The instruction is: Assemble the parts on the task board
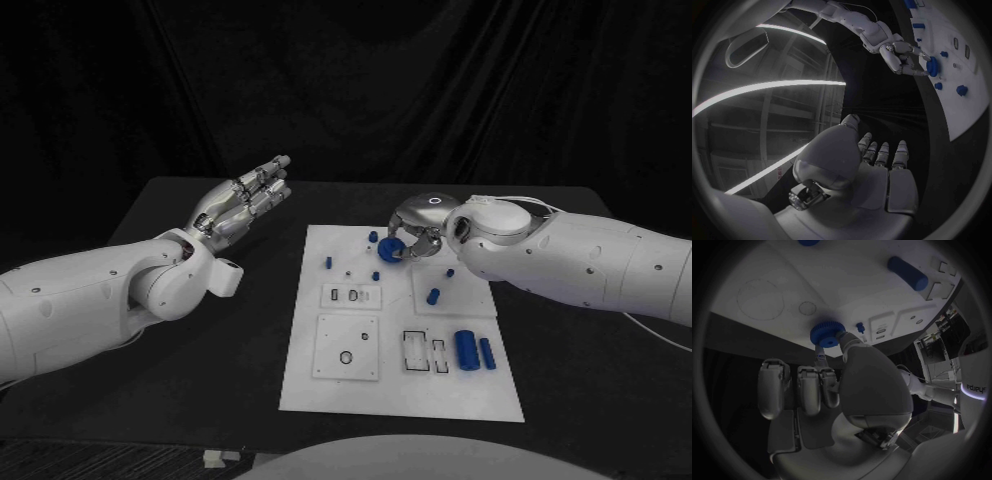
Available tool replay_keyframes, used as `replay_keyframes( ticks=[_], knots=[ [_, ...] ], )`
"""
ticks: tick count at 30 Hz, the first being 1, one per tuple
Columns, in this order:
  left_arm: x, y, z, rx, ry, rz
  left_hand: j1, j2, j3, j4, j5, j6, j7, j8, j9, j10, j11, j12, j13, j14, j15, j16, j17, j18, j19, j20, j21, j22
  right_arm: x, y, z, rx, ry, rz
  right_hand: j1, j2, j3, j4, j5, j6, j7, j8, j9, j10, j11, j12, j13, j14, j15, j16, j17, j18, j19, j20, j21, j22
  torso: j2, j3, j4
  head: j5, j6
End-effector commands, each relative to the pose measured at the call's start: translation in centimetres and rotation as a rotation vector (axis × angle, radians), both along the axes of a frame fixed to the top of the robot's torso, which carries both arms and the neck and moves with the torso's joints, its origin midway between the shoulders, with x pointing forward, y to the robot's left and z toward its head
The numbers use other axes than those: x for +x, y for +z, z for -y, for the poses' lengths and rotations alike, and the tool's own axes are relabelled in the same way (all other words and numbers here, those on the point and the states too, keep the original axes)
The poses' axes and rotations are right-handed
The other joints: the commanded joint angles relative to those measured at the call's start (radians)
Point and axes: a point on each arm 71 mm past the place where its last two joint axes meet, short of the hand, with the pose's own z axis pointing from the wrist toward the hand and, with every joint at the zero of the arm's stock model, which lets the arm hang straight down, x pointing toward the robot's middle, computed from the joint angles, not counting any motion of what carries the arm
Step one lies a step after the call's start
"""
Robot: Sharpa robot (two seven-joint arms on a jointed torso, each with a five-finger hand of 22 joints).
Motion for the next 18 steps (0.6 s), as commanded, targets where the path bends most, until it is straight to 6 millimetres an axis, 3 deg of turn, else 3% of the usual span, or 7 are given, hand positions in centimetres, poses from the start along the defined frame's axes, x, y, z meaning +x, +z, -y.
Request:
replay_keyframes(
  ticks=[1,11,18],
  knots=[
    [-0.1,0.0,0.2,-0.013,-0.012,0.005,0.011,-0.003,-0.001,-0.007,0.006,-0.002,0.002,0.004,0.001,-0.002,0.006,-0.003,-0.002,0.0,0.009,-0.004,-0.001,0.018,0.0,0.008,0.004,0.002,0.1,0.6,-0.2,0.026,0.01,0.043,0.002,0.001,-0.001,0.004,0.007,0.015,-0.014,-0.001,0.041,0.106,-0.007,0.004,0.263,0.105,-0.005,0.003,0.263,0.004,0.021,-0.007,0.005,0.217,-0.002,-0.0003,-0.0006,-0.001,0.003],
    [-0.1,0.0,0.2,-0.014,-0.013,0.004,0.011,-0.003,0.001,-0.008,0.006,-0.003,0.002,0.004,0.001,-0.001,0.008,-0.003,-0.001,0.0,0.009,-0.004,-0.001,0.018,0.001,0.008,0.004,0.002,0.4,0.6,-1.1,0.008,0.023,0.026,-0.003,0.003,-0.001,0.007,0.005,0.016,-0.013,-0.002,0.043,0.106,-0.007,0.004,0.263,0.105,-0.004,0.003,0.263,0.004,0.019,-0.008,0.003,0.216,-0.002,-0.0012,0.0006,-0.002,0.002],
    [-0.1,0.0,0.3,-0.013,-0.015,0.003,0.012,-0.003,0.001,-0.009,0.006,-0.002,0.002,0.004,0.001,-0.001,0.009,-0.003,-0.001,0.0,0.009,-0.004,-0.001,0.018,0.001,0.009,0.004,0.002,0.8,0.4,-1.8,-0.009,0.029,0.013,-0.008,0.003,-0.001,0.011,-0.007,0.013,-0.013,-0.005,0.044,0.106,-0.006,0.004,0.263,0.105,-0.004,0.003,0.263,0.004,0.019,-0.007,0.002,0.216,0.001,0.0003,0.0033,-0.01,0.006]
  ],
)
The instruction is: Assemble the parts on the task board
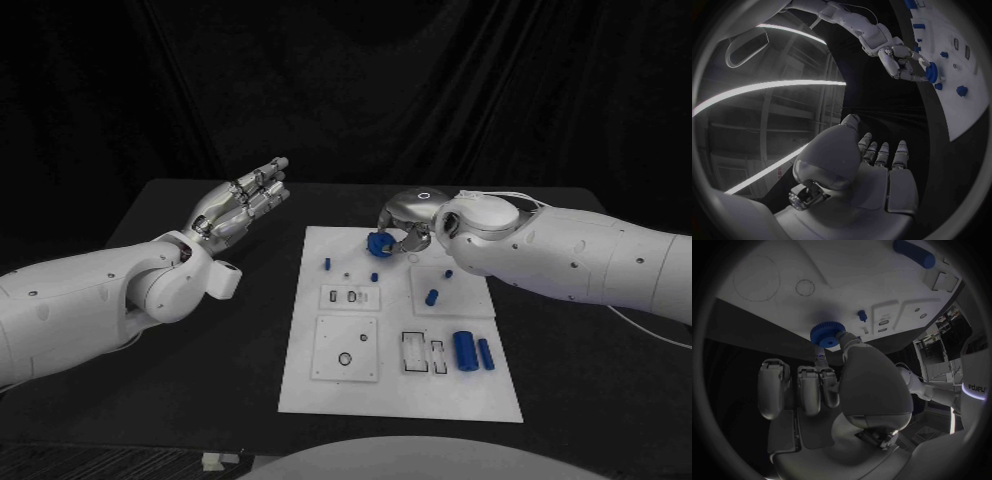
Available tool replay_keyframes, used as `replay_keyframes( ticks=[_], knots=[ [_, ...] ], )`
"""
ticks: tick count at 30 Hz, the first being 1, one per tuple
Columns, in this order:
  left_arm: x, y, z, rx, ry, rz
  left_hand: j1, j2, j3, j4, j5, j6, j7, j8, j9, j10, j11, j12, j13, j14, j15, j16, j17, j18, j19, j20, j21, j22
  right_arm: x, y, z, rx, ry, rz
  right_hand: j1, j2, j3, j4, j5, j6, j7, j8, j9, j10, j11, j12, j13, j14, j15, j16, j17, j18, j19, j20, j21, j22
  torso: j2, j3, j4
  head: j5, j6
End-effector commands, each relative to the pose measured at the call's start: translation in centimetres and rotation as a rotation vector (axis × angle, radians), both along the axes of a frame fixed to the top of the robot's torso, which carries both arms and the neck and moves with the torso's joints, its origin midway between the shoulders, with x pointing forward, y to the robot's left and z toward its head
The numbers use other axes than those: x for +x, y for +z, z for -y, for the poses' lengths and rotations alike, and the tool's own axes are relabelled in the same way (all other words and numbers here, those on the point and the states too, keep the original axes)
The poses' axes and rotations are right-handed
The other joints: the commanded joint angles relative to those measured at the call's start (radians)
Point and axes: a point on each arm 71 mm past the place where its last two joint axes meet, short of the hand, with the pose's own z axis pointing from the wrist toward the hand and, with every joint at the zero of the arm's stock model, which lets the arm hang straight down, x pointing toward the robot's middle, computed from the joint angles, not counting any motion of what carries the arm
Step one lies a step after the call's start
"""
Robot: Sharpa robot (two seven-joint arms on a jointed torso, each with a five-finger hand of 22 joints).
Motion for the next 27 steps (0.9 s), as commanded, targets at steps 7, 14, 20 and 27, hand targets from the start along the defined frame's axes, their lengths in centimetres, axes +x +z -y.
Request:
replay_keyframes(
  ticks=[7,14,20,27],
  knots=[
    [0.0,0.1,0.3,-0.013,-0.014,0.004,0.008,0.001,-0.002,-0.006,0.006,-0.002,0.002,0.004,0.001,-0.001,0.009,-0.003,-0.001,0.0,0.009,-0.004,-0.001,0.018,0.001,0.009,0.004,0.001,0.5,-0.3,-1.1,-0.033,0.016,-0.024,-0.008,0.004,0.0,0.004,-0.012,0.01,-0.012,-0.003,0.045,0.106,-0.006,0.004,0.263,0.105,-0.003,0.003,0.263,0.005,0.018,-0.007,-0.001,0.215,0.003,0.0006,0.001,-0.005,0.003],
    [0.0,0.0,0.3,-0.013,-0.014,0.004,0.008,0.001,-0.002,-0.006,0.006,-0.002,0.002,0.004,0.001,-0.001,0.009,-0.003,-0.001,0.0,0.009,-0.004,-0.001,0.018,0.001,0.009,0.004,0.001,0.6,-0.6,-1.7,-0.043,0.019,-0.036,-0.008,0.006,0.002,0.005,-0.017,0.007,-0.012,-0.006,0.045,0.106,-0.006,0.004,0.263,0.105,-0.003,0.003,0.263,0.005,0.017,-0.007,-0.001,0.215,0.002,0.0011,-0.0005,-0.004,0.002],
    [0.0,0.0,0.4,-0.014,-0.015,0.004,0.008,0.001,-0.002,-0.006,0.006,-0.002,0.002,0.004,0.001,-0.001,0.009,-0.003,-0.001,0.0,0.009,-0.004,-0.001,0.018,0.001,0.009,0.004,0.001,0.6,-0.7,-2.0,-0.049,0.019,-0.043,-0.009,0.007,0.003,0.004,-0.029,-0.001,-0.01,-0.012,0.045,0.106,-0.005,0.004,0.263,0.105,-0.002,0.003,0.263,0.006,0.014,-0.006,-0.006,0.214,0.002,0.0009,0.0002,-0.006,0.003],
    [0.0,0.0,0.5,-0.015,-0.017,0.004,0.008,0.001,-0.002,-0.006,0.006,-0.002,0.002,0.004,0.001,-0.001,0.009,-0.003,-0.001,0.0,0.009,-0.004,-0.001,0.018,0.001,0.009,0.004,0.001,0.6,-0.9,-2.3,-0.057,0.022,-0.053,-0.014,0.005,0.005,0.004,-0.061,-0.045,-0.005,-0.045,0.034,0.106,-0.002,0.004,0.263,0.105,0.002,0.003,0.263,0.007,0.011,-0.003,-0.012,0.212,0.002,0.0008,-0.0007,-0.005,0.002]
  ],
)
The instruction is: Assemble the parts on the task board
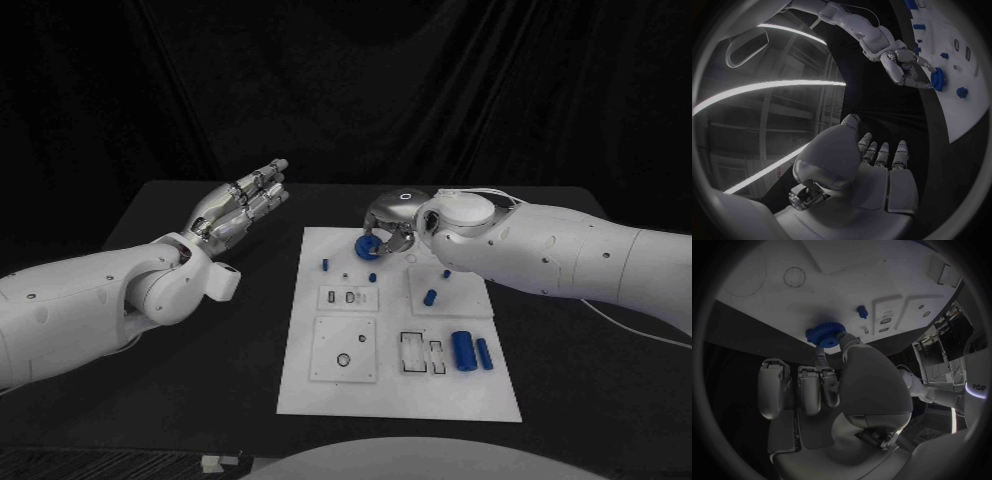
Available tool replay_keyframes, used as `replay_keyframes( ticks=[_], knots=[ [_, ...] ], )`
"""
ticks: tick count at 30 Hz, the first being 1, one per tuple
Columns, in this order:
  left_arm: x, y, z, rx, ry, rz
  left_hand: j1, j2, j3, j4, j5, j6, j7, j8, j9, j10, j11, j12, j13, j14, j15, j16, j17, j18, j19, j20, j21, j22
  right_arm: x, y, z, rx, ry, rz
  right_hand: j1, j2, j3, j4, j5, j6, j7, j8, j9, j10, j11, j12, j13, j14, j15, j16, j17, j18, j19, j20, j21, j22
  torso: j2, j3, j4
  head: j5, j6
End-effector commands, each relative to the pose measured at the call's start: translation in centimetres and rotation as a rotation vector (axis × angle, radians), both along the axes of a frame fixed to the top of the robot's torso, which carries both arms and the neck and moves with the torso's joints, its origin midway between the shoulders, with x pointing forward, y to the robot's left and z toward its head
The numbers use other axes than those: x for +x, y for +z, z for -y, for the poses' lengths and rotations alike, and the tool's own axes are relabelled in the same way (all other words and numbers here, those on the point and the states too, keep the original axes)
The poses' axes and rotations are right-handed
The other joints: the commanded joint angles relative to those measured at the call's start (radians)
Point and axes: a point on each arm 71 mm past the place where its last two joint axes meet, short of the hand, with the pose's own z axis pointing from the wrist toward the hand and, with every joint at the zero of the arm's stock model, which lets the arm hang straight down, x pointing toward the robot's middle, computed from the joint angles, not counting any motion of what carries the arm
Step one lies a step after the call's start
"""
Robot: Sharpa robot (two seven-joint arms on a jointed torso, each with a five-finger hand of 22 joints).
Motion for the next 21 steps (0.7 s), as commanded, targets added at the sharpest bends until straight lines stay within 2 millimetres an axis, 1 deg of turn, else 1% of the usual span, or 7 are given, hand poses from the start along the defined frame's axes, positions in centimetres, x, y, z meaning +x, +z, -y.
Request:
replay_keyframes(
  ticks=[1,4,7,13,15,16,21],
  knots=[
    [-0.05,0.08,0.2,-0.013,-0.011,0.006,0.008,0.001,-0.002,-0.006,0.006,-0.002,0.002,0.004,0.001,-0.001,0.009,-0.003,-0.001,0.0,0.009,-0.004,-0.002,0.018,0.001,0.009,0.004,0.001,-0.14,-0.53,-0.01,-0.027,0.002,-0.026,-0.01,0.0,0.005,0.003,-0.019,-0.037,0.008,-0.026,-0.007,0.106,0.0,0.004,0.263,0.105,0.004,0.003,0.263,0.008,0.009,-0.001,-0.012,0.21,0.0,-0.0002,-0.0007,0.001,0.0],
    [-0.04,0.08,0.18,-0.013,-0.011,0.006,0.008,0.0,0.0,-0.008,0.007,-0.003,0.003,0.004,0.001,-0.001,0.01,-0.003,-0.001,0.0,0.01,-0.004,-0.002,0.018,0.001,0.01,0.004,0.001,-0.2,-0.67,-0.06,-0.031,0.006,-0.035,-0.013,0.0,0.005,0.004,-0.038,-0.048,0.009,-0.036,-0.014,0.106,0.001,0.004,0.263,0.105,0.006,0.003,0.263,0.009,0.007,0.001,-0.015,0.209,0.0,-0.0002,-0.0006,0.001,-0.001],
    [-0.02,0.08,0.16,-0.013,-0.01,0.007,0.008,0.0,0.0,-0.008,0.007,-0.003,0.003,0.004,0.001,-0.001,0.01,-0.003,-0.001,0.0,0.01,-0.004,-0.002,0.018,0.001,0.01,0.004,0.001,-0.25,-0.8,-0.11,-0.034,0.009,-0.041,-0.012,0.001,0.006,0.003,-0.043,-0.051,0.008,-0.039,-0.016,0.106,0.001,0.004,0.263,0.105,0.006,0.003,0.263,0.01,0.005,0.001,-0.019,0.208,0.0,0.0001,-0.0003,0.001,-0.001],
    [-0.01,0.07,0.14,-0.013,-0.01,0.007,0.008,0.0,0.0,-0.008,0.007,-0.003,0.003,0.004,0.001,-0.001,0.01,-0.003,-0.001,0.0,0.01,-0.004,-0.002,0.018,0.001,0.01,0.004,0.001,-0.31,-1.04,-0.17,-0.041,0.013,-0.053,-0.015,0.003,0.005,0.0,-0.065,-0.098,0.006,-0.067,-0.039,0.106,-0.001,0.004,0.263,0.105,0.005,0.003,0.263,0.012,-0.001,0.001,-0.027,0.205,0.0,0.0002,-0.0008,0.001,-0.003],
    [-0.01,0.07,0.14,-0.013,-0.01,0.007,0.008,0.001,0.0,-0.009,0.007,-0.003,0.003,0.004,0.001,-0.001,0.011,-0.003,-0.001,0.0,0.01,-0.004,-0.002,0.018,0.001,0.01,0.004,0.001,-0.32,-1.1,-0.15,-0.043,0.013,-0.056,-0.017,0.003,0.003,0.0,-0.077,-0.117,0.003,-0.068,-0.049,0.106,-0.003,0.004,0.263,0.105,0.004,0.003,0.263,0.013,-0.004,0.001,-0.033,0.204,0.0,0.0,-0.001,0.002,-0.003],
    [0.0,0.07,0.14,-0.013,-0.009,0.007,0.008,0.001,0.0,-0.009,0.007,-0.003,0.003,0.004,0.001,-0.001,0.011,-0.003,-0.001,0.0,0.01,-0.004,-0.002,0.018,0.001,0.01,0.004,0.001,-0.31,-1.12,-0.13,-0.044,0.013,-0.056,-0.02,0.005,0.0,0.0,-0.103,-0.132,0.003,-0.068,-0.06,0.106,-0.003,0.004,0.263,0.105,0.003,0.003,0.263,0.014,-0.006,0.0,-0.037,0.203,0.0,0.0,-0.001,0.002,-0.003],
    [0.02,0.06,0.11,-0.012,-0.009,0.007,0.008,0.001,0.0,-0.009,0.007,-0.003,0.003,0.004,0.001,-0.001,0.011,-0.003,-0.001,0.0,0.01,-0.004,-0.002,0.018,0.001,0.01,0.004,0.001,-0.3,-1.15,-0.03,-0.044,0.01,-0.056,-0.025,0.006,-0.005,0.001,-0.129,-0.14,0.002,-0.066,-0.071,0.106,-0.004,0.004,0.263,0.105,0.003,0.003,0.263,0.015,-0.009,-0.001,-0.042,0.201,0.0,0.0002,-0.0014,0.002,-0.006]
  ],
)
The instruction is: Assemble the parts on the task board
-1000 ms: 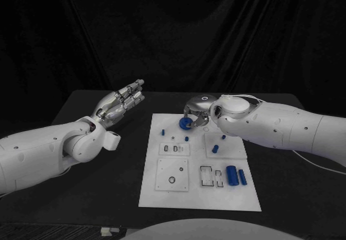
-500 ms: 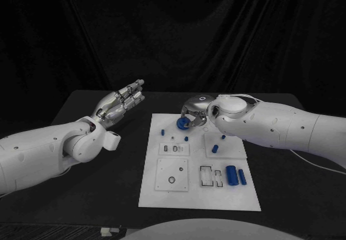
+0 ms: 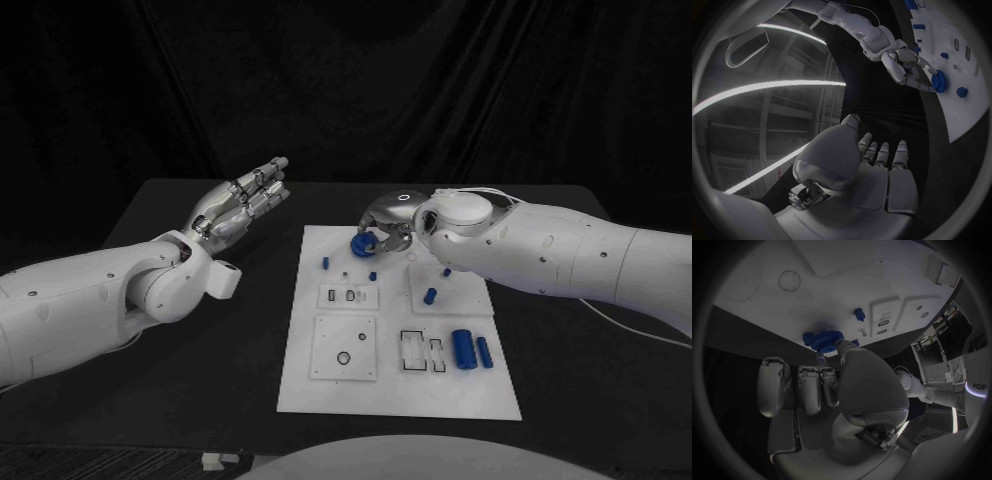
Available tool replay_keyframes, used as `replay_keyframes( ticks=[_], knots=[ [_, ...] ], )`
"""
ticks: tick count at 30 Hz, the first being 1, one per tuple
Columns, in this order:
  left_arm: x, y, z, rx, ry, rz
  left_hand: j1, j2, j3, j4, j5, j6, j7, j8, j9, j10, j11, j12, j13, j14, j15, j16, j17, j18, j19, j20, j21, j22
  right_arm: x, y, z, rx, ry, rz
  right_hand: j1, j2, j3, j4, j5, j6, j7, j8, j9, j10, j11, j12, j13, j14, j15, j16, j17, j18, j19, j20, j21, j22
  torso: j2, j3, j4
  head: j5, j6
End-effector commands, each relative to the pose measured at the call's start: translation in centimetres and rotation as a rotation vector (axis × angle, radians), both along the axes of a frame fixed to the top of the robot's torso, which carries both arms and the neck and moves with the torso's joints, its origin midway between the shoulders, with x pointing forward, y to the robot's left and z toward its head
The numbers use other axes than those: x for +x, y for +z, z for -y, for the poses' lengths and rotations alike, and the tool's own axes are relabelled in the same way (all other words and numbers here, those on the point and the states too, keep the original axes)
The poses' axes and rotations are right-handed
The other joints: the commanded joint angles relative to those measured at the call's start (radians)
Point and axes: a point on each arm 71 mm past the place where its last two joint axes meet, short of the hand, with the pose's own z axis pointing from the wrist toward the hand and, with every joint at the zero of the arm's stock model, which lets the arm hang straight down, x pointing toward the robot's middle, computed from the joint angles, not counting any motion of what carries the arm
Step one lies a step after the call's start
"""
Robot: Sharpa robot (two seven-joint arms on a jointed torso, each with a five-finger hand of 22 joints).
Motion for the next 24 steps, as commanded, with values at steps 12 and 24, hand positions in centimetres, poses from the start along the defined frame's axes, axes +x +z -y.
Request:
replay_keyframes(
  ticks=[12,24],
  knots=[
    [0.04,0.06,0.05,-0.012,-0.007,0.008,0.009,0.001,-0.002,-0.006,0.003,-0.003,0.003,0.004,0.001,0.003,0.007,-0.003,-0.002,0.0,0.01,-0.004,-0.001,0.018,-0.003,0.006,0.004,0.001,-0.38,-0.71,0.58,-0.023,0.005,-0.027,-0.017,0.001,-0.018,0.004,-0.071,-0.001,-0.003,0.007,-0.019,0.106,-0.005,0.004,0.263,0.105,0.002,0.003,0.263,0.017,-0.013,-0.001,-0.016,0.2,0.0,-0.0001,0.0001,0.0,-0.002],
    [0.06,0.03,0.05,-0.011,-0.007,0.007,0.009,0.001,-0.002,-0.006,0.003,-0.003,0.003,0.004,0.001,0.003,0.007,-0.003,-0.002,0.0,0.01,-0.004,-0.001,0.018,-0.003,0.006,0.004,0.001,-0.78,-0.62,1.1,-0.009,0.008,-0.021,-0.017,0.003,-0.019,0.005,-0.073,0.007,-0.004,0.011,-0.019,0.106,-0.005,0.004,0.263,0.105,0.002,0.003,0.263,0.017,-0.015,-0.001,-0.02,0.198,0.0,-0.0002,-0.0001,0.001,-0.002]
  ],
)
